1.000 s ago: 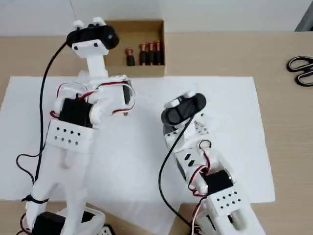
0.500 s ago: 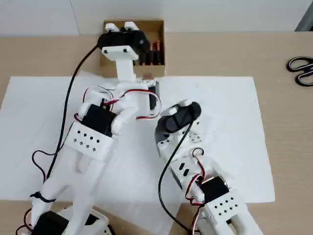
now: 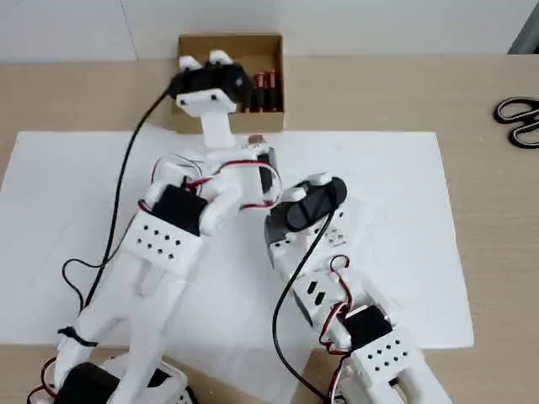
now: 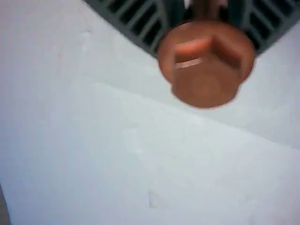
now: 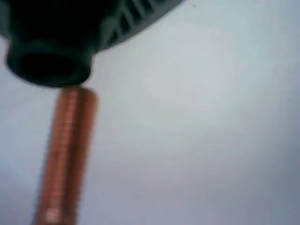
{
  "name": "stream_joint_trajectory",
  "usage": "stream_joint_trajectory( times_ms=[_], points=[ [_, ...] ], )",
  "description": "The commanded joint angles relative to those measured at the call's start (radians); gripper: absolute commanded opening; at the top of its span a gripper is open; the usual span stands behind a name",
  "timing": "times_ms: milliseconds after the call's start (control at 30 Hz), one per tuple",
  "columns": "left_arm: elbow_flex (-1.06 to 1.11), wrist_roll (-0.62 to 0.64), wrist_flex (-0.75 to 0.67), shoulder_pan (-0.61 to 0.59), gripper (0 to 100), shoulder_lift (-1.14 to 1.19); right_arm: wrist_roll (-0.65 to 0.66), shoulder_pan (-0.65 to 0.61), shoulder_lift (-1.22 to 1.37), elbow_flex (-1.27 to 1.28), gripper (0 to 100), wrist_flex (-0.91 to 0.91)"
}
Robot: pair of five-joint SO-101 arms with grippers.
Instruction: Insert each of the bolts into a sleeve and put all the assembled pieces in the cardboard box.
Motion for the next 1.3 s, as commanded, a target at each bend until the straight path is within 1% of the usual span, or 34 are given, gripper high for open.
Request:
stream_joint_trajectory(
  times_ms=[0, 200, 367, 700, 1100, 1267],
  points=[
    [0.018, 0.008, -0.064, 0.006, 1, -0.044, -0.011, -0.005, -0.022, -0.011, 0.4, -0.028],
    [0.022, 0.011, -0.066, 0.009, 1, -0.044, -0.011, -0.005, -0.022, -0.011, 0.4, -0.028],
    [0.016, 0.011, -0.063, 0.041, 1, -0.046, -0.011, -0.005, -0.022, -0.011, 0.4, -0.028],
    [0.031, 0.006, -0.061, 0.020, 1, -0.164, -0.011, -0.005, -0.022, -0.012, 0.4, -0.028],
    [0.067, 0.005, -0.061, 0.026, 1, -0.161, -0.009, -0.005, -0.022, -0.012, 0.4, -0.028],
    [0.065, -0.011, -0.029, 0.028, 1, -0.161, -0.009, -0.005, -0.022, -0.012, 0.4, -0.028]
  ],
)
